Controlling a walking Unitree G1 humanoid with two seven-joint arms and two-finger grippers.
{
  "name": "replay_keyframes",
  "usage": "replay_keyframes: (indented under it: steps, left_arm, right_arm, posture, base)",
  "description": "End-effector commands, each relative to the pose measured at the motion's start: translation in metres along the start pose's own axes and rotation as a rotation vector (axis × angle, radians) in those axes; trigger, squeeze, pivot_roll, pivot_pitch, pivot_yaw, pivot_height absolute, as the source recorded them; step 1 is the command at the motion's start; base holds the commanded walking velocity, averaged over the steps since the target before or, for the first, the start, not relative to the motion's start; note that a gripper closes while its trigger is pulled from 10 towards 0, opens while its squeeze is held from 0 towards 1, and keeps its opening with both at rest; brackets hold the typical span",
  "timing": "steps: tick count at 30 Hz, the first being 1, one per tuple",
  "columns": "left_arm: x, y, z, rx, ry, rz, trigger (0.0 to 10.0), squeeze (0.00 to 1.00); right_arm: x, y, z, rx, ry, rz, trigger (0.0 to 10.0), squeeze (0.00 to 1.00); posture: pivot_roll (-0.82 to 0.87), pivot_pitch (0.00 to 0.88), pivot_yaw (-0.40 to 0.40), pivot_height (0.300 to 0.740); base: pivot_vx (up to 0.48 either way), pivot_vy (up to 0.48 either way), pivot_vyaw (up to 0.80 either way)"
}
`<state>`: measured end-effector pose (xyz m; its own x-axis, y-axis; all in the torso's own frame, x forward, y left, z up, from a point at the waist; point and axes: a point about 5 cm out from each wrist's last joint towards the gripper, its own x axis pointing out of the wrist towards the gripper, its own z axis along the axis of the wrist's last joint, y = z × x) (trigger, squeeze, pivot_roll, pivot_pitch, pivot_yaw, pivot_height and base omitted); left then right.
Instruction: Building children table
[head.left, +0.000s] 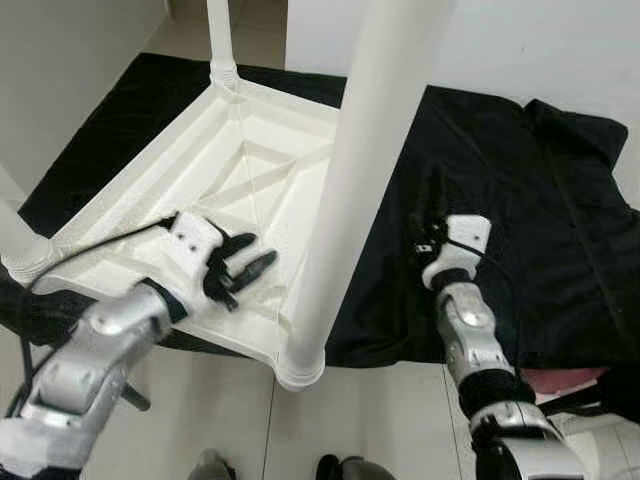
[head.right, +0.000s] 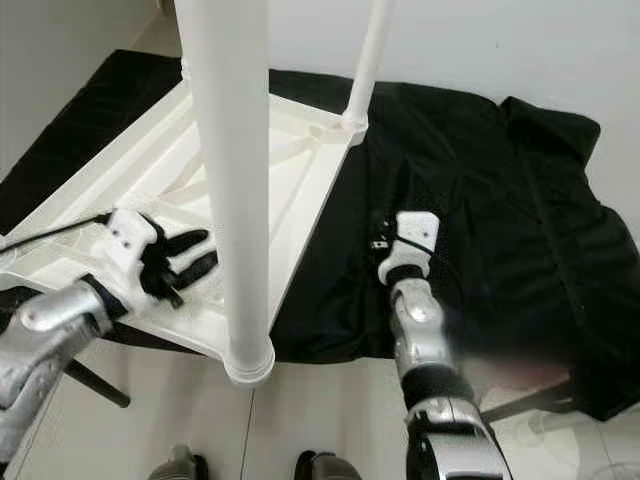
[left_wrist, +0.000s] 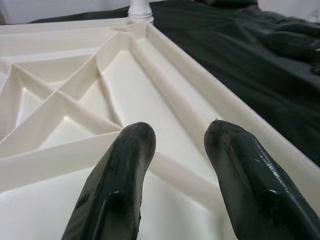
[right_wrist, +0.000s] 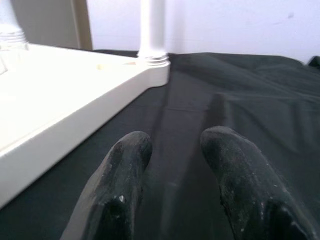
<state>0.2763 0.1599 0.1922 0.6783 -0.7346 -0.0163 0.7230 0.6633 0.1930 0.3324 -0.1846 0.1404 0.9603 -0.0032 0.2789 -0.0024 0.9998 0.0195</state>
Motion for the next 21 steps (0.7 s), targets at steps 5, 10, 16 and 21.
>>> replay_keyframes:
  steps: [5,10,16,21]
  left_arm:
    - [-0.006,-0.006,-0.004,-0.011,0.019,-0.147,10.0,1.00]
    - [-0.019,-0.011,-0.015,-0.042,0.101,-0.326,10.0,1.00]
    - [-0.030,-0.013,-0.026,-0.003,0.227,-0.409,10.0,0.16]
    - [-0.037,-0.002,-0.029,0.085,0.282,-0.409,10.0,0.00]
  right_arm:
    - [-0.010,-0.015,0.009,-0.022,-0.018,-0.010,10.0,0.00]
    - [-0.017,-0.022,0.015,-0.034,-0.024,0.005,10.0,0.00]
    - [-0.019,-0.025,0.021,-0.040,-0.015,0.006,10.0,0.00]
    - [-0.018,-0.029,0.024,-0.059,-0.009,0.000,10.0,0.00]
  posture:
    - [0.06,0.149,-0.059,0.740]
    - [0.05,0.152,-0.058,0.740]
    - [0.05,0.150,-0.062,0.740]
    - [0.04,0.146,-0.063,0.740]
  base:
    - [0.000,0.000,0.00]
    - [0.000,0.000,0.00]
    - [0.000,0.000,0.00]
    - [0.000,0.000,0.00]
